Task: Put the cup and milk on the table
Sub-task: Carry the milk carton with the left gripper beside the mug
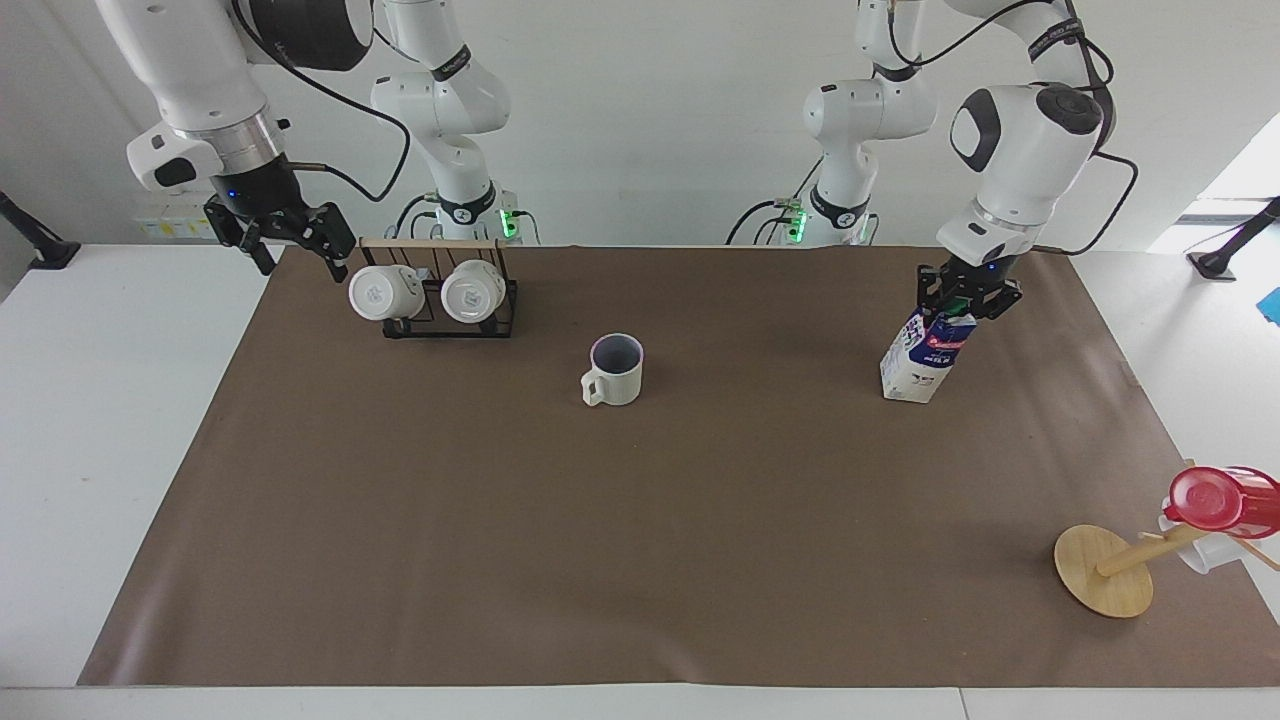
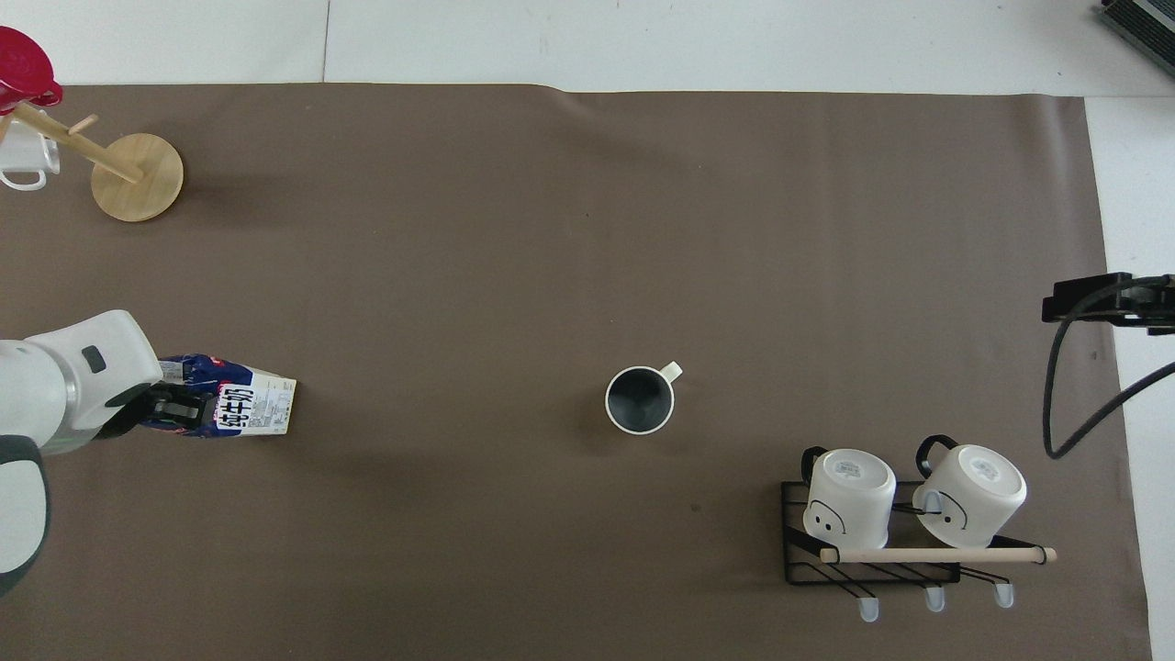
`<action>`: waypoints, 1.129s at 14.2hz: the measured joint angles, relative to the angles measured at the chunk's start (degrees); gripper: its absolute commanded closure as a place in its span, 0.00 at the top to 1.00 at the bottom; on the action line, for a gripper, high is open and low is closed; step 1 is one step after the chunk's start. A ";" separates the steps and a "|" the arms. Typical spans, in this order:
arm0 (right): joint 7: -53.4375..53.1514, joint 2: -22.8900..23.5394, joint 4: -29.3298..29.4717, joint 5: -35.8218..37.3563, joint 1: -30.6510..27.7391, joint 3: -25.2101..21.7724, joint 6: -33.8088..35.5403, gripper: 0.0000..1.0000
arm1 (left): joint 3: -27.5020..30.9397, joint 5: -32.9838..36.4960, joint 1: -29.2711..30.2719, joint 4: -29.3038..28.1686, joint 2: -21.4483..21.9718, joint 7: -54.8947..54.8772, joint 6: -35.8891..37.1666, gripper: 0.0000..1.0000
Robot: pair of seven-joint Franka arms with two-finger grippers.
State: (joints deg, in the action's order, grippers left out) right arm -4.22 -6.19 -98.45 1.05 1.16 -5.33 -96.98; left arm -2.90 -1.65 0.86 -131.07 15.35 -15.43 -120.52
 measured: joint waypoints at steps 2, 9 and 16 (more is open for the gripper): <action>0.00 -0.08 3.30 0.00 0.01 0.13 3.36 1.00 | -0.29 0.00 -0.04 1.91 0.01 3.04 1.52 0.47; 0.41 0.45 12.80 0.02 0.01 0.18 14.75 1.00 | -1.51 -0.06 -8.88 5.50 0.00 21.79 3.76 0.45; 0.47 4.59 13.57 -0.04 1.22 0.33 12.93 1.00 | -1.67 -0.15 -20.60 8.03 -2.06 39.95 3.58 0.45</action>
State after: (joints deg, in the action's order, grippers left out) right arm -3.76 -1.60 -84.88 1.01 2.38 -5.01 -84.05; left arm -4.57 -1.80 -19.74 -123.04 13.29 24.52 -116.95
